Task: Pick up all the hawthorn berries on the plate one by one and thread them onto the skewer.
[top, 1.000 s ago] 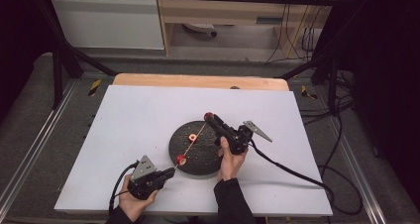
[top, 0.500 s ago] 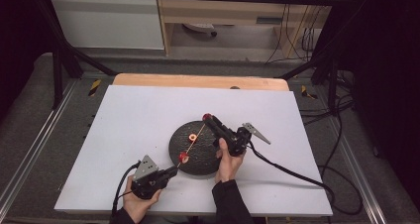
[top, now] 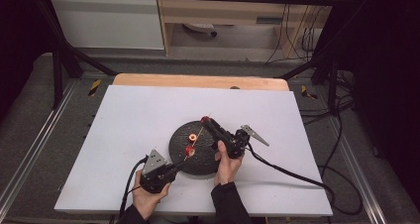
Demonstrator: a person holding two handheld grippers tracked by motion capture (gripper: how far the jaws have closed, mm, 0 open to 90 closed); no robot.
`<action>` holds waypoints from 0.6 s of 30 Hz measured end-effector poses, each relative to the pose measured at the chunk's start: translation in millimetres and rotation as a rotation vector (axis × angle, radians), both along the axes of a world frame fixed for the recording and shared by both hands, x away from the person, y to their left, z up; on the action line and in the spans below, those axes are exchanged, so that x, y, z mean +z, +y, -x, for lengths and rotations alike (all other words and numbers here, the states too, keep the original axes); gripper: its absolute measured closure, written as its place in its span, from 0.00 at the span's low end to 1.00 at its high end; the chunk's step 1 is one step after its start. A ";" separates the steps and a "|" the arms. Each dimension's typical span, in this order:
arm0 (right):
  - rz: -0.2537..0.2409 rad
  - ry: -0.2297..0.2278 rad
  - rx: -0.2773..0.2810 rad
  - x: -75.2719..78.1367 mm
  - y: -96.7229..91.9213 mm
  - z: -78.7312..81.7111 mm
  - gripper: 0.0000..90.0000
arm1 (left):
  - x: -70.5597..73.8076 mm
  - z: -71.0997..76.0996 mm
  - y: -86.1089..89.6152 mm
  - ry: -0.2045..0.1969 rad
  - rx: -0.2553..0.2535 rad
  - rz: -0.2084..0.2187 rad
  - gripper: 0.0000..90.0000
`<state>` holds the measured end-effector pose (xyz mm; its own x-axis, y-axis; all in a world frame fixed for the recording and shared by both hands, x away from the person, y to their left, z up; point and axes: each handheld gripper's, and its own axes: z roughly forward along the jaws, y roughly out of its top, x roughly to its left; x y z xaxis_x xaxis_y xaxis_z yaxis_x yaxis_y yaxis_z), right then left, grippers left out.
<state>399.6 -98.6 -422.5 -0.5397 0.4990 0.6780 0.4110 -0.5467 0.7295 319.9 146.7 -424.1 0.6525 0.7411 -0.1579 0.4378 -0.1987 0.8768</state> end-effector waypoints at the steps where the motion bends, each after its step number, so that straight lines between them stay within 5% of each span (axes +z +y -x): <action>1: 0.002 0.003 0.003 -0.4 0.2 0.5 0.70 | 0.9 -1.9 -1.7 0.001 0.001 0.000 0.98; 18: 0.034 0.003 0.037 -3.2 2.3 7.5 0.70 | 17.8 -27.4 -17.4 -0.008 0.001 0.024 0.98</action>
<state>392.1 -96.3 -425.7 -0.5560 0.5016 0.6628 0.4328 -0.5061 0.7461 347.3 129.3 -406.3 0.6534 0.7377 -0.1698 0.4305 -0.1776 0.8849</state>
